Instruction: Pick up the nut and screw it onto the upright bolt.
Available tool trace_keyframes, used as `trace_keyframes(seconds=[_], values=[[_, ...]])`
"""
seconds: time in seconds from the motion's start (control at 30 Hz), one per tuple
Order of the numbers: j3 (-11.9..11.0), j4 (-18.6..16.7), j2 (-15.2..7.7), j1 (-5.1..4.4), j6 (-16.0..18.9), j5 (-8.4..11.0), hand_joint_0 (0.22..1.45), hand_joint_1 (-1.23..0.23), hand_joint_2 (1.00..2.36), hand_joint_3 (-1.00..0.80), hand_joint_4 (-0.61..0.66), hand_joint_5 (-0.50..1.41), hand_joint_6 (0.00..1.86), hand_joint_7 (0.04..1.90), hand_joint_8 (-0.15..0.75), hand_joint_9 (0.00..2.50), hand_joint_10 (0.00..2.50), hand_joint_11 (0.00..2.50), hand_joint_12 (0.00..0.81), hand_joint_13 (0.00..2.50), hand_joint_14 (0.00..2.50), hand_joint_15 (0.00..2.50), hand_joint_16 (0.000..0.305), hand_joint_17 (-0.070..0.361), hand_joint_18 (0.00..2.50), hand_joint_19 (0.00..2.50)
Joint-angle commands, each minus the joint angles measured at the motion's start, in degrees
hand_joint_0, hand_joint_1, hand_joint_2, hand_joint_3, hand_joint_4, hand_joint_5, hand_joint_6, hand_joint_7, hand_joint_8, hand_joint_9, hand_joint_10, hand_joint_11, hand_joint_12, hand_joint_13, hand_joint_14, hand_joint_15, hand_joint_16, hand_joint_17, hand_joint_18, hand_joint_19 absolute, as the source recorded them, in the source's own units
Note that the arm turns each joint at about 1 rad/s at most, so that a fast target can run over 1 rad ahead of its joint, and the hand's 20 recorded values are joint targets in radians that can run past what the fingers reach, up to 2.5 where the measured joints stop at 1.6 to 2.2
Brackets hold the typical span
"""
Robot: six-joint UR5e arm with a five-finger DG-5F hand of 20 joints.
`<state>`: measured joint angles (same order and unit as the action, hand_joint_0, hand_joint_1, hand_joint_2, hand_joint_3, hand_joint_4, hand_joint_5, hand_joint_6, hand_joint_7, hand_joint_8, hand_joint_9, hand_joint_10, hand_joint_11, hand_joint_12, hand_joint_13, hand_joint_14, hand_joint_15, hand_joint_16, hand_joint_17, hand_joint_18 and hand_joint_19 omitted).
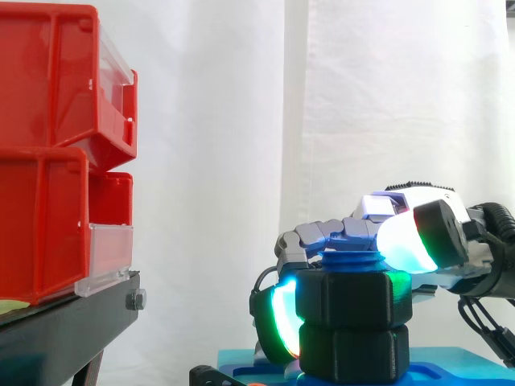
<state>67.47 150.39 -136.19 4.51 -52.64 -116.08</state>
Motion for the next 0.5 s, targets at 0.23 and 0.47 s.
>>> trace_keyframes(seconds=[0.23,0.47], values=[[0.03,1.13,-0.04,-0.02,0.08,-0.03,0.44,-0.35,1.00,-0.50,0.20,0.05,0.52,1.36,0.277,1.07,0.00,0.00,0.257,0.77,0.00,0.00,0.019,0.042,0.37,0.00],[0.03,1.13,-0.04,-0.02,-0.01,0.15,0.43,-0.37,1.00,-0.50,0.21,0.05,0.52,1.37,0.277,1.06,0.00,0.00,0.260,0.77,0.00,0.00,0.020,0.044,0.38,0.00]])
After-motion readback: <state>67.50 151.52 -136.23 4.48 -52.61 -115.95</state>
